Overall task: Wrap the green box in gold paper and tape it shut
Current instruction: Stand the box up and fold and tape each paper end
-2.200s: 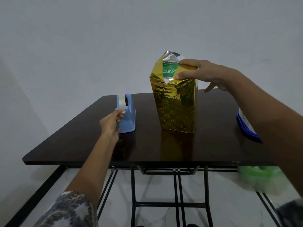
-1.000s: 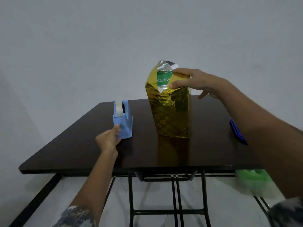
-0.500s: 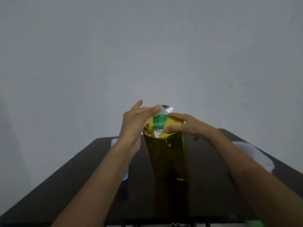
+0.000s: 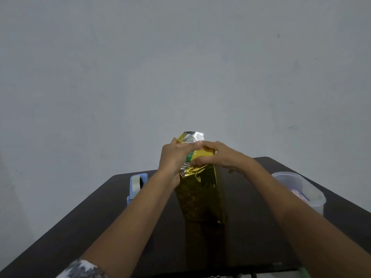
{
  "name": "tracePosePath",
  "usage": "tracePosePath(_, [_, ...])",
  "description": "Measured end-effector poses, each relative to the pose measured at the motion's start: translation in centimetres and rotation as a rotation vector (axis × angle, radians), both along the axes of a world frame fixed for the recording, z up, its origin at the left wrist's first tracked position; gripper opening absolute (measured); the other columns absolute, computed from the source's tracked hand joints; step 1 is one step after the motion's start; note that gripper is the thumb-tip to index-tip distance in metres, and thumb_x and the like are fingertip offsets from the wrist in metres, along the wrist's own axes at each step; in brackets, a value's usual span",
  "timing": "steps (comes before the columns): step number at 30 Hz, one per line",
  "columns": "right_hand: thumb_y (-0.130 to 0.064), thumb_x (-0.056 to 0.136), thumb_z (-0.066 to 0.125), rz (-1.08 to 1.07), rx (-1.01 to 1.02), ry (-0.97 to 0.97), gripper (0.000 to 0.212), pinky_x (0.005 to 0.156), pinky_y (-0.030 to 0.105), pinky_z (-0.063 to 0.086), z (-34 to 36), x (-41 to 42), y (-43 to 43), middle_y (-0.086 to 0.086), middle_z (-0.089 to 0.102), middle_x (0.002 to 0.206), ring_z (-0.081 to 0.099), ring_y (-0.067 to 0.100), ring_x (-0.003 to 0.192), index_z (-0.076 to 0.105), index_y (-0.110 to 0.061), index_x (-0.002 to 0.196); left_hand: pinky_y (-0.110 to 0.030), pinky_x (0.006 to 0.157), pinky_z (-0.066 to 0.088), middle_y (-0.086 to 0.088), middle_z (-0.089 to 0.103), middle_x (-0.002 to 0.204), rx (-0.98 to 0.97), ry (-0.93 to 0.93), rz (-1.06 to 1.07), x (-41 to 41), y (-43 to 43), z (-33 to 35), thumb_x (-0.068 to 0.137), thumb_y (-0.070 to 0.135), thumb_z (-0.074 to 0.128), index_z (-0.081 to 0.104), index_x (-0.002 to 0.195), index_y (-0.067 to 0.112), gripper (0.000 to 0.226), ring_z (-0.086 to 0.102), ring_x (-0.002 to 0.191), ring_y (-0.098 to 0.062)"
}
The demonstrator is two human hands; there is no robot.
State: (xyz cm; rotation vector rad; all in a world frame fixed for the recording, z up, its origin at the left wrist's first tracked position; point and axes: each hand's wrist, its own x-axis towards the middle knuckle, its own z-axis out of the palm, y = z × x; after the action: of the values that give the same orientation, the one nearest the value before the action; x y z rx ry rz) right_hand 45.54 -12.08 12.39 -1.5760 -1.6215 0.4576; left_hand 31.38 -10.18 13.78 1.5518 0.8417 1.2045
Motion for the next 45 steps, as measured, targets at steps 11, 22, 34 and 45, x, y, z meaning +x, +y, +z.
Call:
tracePosePath(11, [-0.066,0.044,0.071,0.012,0.009,-0.022,0.104,0.072,0.022,0.040,-0.2,0.4,0.9,0.008,0.049,0.125,0.052,0.022,0.107,0.047,-0.025,0.135,-0.034,0.096,0.046,0.003,0.030,0.153,0.082,0.040,0.073,0.1,0.8,-1.4,0.082,0.016,0.071,0.071,0.109,0.009,0.028,0.033,0.137,-0.025])
tracePosePath(22, [-0.039,0.078,0.072,-0.005,0.024,-0.005,0.072,0.080,0.024,0.042,-0.2,1.0,0.8,0.005,0.040,0.136,0.044,0.019,0.115,0.039,-0.027,0.141,-0.047,0.106,0.036,0.000,0.047,0.142,0.297,0.163,0.284,0.8,1.9,-2.6,0.079,0.027,0.074,0.076,0.092,0.022,0.014,0.037,0.133,-0.021])
tracePosePath(34, [-0.037,0.078,0.072,0.016,0.009,-0.011,0.072,0.065,0.020,0.039,0.0,0.7,0.3,0.001,0.043,0.132,0.046,0.016,0.109,0.039,-0.028,0.142,-0.042,0.096,0.033,-0.004,0.035,0.125,0.185,0.346,0.426,-0.2,3.3,-1.4,0.060,0.048,0.083,0.035,0.119,0.018,0.082,0.036,0.122,-0.021])
tracePosePath(45, [-0.030,0.078,0.074,0.099,0.006,0.031,0.067,0.083,0.022,0.047,0.1,0.7,0.2,0.001,0.057,0.119,0.055,0.016,0.107,0.045,-0.022,0.137,-0.049,0.099,0.043,-0.009,0.037,0.131,0.114,0.348,0.295,-0.3,6.9,0.0,0.056,0.055,0.083,0.034,0.127,0.017,0.094,0.042,0.123,-0.027])
